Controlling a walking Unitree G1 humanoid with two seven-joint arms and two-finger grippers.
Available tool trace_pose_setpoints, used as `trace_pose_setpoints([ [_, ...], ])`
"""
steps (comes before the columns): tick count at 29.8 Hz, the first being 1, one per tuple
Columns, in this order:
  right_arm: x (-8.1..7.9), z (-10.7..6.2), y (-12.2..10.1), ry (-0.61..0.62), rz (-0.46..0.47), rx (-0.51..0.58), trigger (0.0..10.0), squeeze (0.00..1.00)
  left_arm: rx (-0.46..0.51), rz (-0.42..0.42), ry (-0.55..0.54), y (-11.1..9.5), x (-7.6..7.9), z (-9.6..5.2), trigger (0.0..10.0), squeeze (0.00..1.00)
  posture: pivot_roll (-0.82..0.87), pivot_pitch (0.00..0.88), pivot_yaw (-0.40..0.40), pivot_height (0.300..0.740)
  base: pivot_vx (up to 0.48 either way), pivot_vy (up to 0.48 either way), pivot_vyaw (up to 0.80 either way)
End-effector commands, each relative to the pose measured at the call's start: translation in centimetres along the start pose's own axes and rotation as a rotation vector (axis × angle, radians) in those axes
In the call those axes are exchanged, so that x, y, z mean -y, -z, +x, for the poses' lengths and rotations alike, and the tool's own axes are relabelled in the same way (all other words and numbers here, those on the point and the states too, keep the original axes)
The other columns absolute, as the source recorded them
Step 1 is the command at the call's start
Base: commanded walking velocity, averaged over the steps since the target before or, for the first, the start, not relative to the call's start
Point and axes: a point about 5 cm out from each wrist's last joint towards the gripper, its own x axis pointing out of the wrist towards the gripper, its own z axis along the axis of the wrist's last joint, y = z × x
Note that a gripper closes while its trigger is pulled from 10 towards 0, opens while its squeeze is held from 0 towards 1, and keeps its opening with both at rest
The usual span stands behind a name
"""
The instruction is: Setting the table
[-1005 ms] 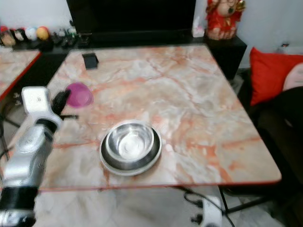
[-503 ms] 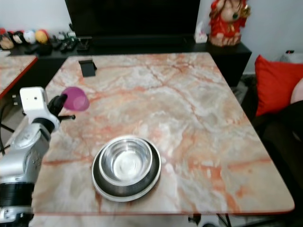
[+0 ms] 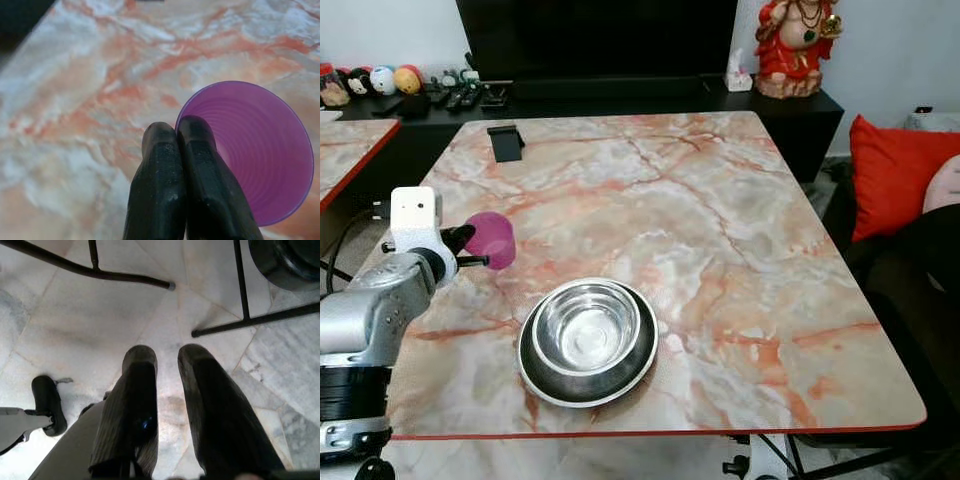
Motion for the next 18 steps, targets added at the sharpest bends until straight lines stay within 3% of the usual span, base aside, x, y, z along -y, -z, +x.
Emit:
trace_pose_setpoints([
  [1,0.1,0.0,0.2,-0.002,-0.013,-0.012,10.0,0.0,-0.012,-0.043,0.014,-0.7,0.3,-0.5,10.0,0.0,-0.07,0.0,0.019,0.74,0.0,0.0,0.0],
  [6,0.1,0.0,0.2,-0.004,-0.013,-0.015,10.0,0.0,-0.045,-0.085,0.007,-1.0,0.4,-1.1,10.0,0.0,-0.07,0.0,0.021,0.74,0.0,0.0,0.0],
  [18,0.1,0.0,0.3,-0.007,-0.015,-0.02,10.0,0.0,-0.133,-0.052,-0.017,0.0,0.5,-1.7,10.0,0.0,-0.07,0.0,0.023,0.74,0.0,0.0,0.0],
])
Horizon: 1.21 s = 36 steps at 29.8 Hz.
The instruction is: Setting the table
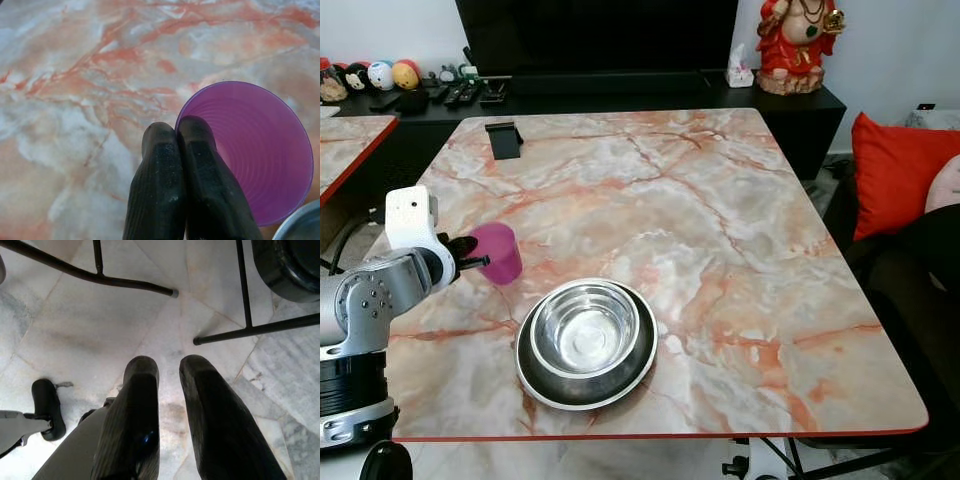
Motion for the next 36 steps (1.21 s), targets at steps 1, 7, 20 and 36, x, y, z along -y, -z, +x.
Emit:
trace_pose_setpoints([
  [1,0.1,0.0,0.2,-0.001,-0.004,-0.009,10.0,0.0,-0.018,0.003,-0.001,0.4,0.1,-0.3,10.0,0.0,-0.07,0.0,0.027,0.74,0.0,0.0,0.0],
  [7,0.0,0.0,0.2,-0.001,-0.001,-0.01,10.0,0.0,-0.034,-0.003,-0.007,0.7,0.0,-0.2,10.0,0.0,-0.07,0.0,0.027,0.74,0.0,0.0,0.0],
  [20,0.1,0.0,0.2,-0.002,-0.002,-0.012,10.0,0.0,-0.051,-0.015,-0.006,1.4,0.3,0.2,10.0,0.0,-0.06,0.0,0.023,0.74,0.0,0.0,0.0],
  [36,0.1,0.0,0.2,-0.002,-0.001,-0.012,10.0,0.0,-0.059,0.003,-0.022,1.8,0.2,0.4,10.0,0.0,-0.06,0.0,0.022,0.74,0.0,0.0,0.0],
])
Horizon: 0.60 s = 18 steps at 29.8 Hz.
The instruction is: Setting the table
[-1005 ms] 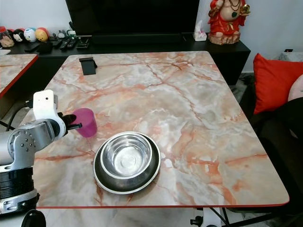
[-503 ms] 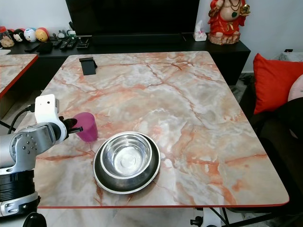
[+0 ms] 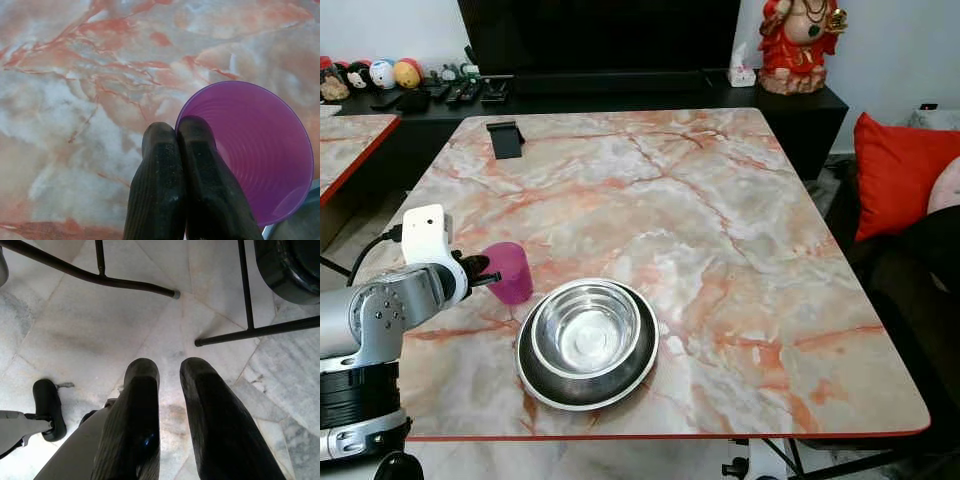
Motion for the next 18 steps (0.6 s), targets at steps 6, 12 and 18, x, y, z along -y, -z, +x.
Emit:
trace_pose_setpoints([
  [6,0.1,-0.02,0.13,0.001,-0.002,-0.008,10.0,0.0,-0.001,0.016,-0.03,0.18,-0.34,0.14,10.0,0.0,-0.06,0.0,0.022,0.74,0.0,0.0,0.0],
  [12,0.09,-0.02,0.11,0.0,-0.002,-0.008,10.0,0.0,0.002,0.019,-0.035,0.11,-0.45,0.18,10.0,0.0,-0.07,0.0,0.02,0.74,0.0,0.0,0.0],
  [18,0.09,-0.02,0.12,0.001,-0.001,-0.008,10.0,0.0,-0.003,0.019,-0.04,0.34,-0.5,0.26,10.0,0.0,-0.07,0.0,0.02,0.74,0.0,0.0,0.0],
])
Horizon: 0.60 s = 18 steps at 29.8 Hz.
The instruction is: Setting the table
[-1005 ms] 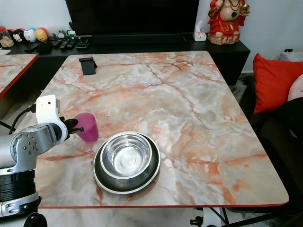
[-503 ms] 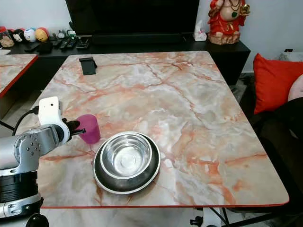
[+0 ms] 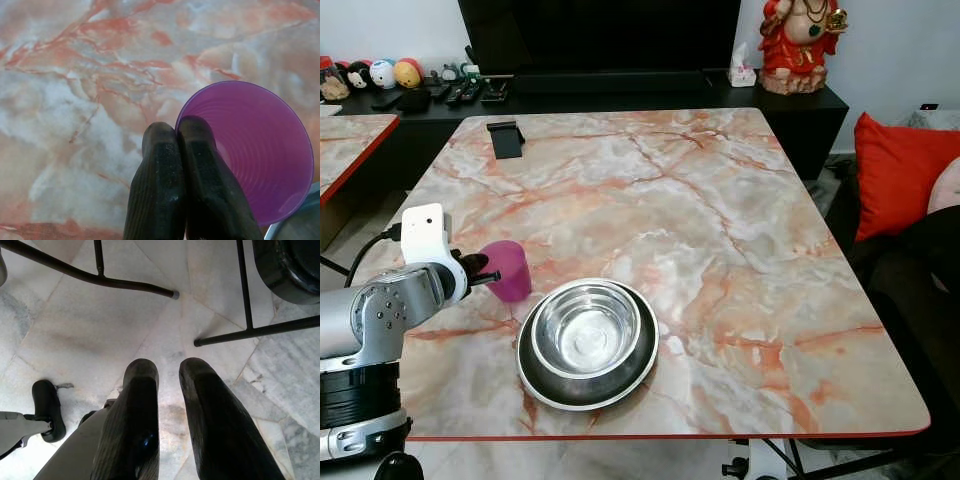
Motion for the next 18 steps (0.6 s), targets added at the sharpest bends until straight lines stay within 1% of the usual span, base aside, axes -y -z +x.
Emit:
trace_pose_setpoints([
  [1,0.09,-0.02,0.12,0.001,-0.001,-0.008,10.0,0.0,0.006,0.018,-0.032,0.09,-0.37,-0.01,10.0,0.0,-0.07,0.0,0.02,0.74,0.0,0.0,0.0],
  [8,0.09,-0.02,0.13,0.001,-0.002,-0.008,10.0,0.0,0.003,0.016,-0.031,0.15,-0.24,0.01,10.0,0.0,-0.07,0.0,0.02,0.74,0.0,0.0,0.0],
  [9,0.09,-0.02,0.13,0.001,-0.002,-0.008,10.0,0.0,0.004,0.016,-0.03,0.13,-0.23,0.01,10.0,0.02,-0.07,0.0,0.02,0.74,0.0,0.0,0.0],
  [10,0.09,-0.02,0.13,0.001,-0.001,-0.008,10.0,0.0,0.005,0.016,-0.031,0.1,-0.23,0.02,10.0,0.09,-0.07,0.0,0.02,0.74,0.0,0.0,0.0],
  [11,0.09,-0.02,0.13,0.001,-0.001,-0.008,10.0,0.0,0.005,0.016,-0.031,0.1,-0.23,0.02,10.0,0.09,-0.07,0.0,0.02,0.74,0.0,0.0,0.0],
  [12,0.09,-0.02,0.13,0.001,-0.001,-0.008,10.0,0.0,0.009,0.013,-0.033,-0.01,-0.25,0.03,10.0,0.27,-0.07,0.0,0.02,0.74,0.0,0.0,0.0],
  [13,0.09,-0.02,0.13,0.001,-0.001,-0.008,10.0,0.0,0.011,0.012,-0.034,-0.05,-0.26,0.03,10.0,0.27,-0.07,0.0,0.02,0.74,0.0,0.0,0.0],
  [14,0.09,-0.02,0.13,0.001,-0.002,-0.008,10.0,0.0,0.012,0.011,-0.035,-0.08,-0.27,0.03,10.0,0.43,-0.07,0.0,0.02,0.74,0.0,0.0,0.0],
  [15,0.09,-0.02,0.13,0.0,-0.002,-0.007,10.0,0.0,0.015,0.008,-0.036,-0.11,-0.28,0.02,10.0,0.54,-0.07,0.0,0.02,0.74,0.0,0.0,0.0],
  [18,0.09,-0.02,0.13,0.001,-0.003,-0.007,10.0,0.0,0.017,0.005,-0.035,-0.11,-0.25,0.02,10.0,0.52,-0.07,0.0,0.02,0.74,0.0,0.0,0.0],
])
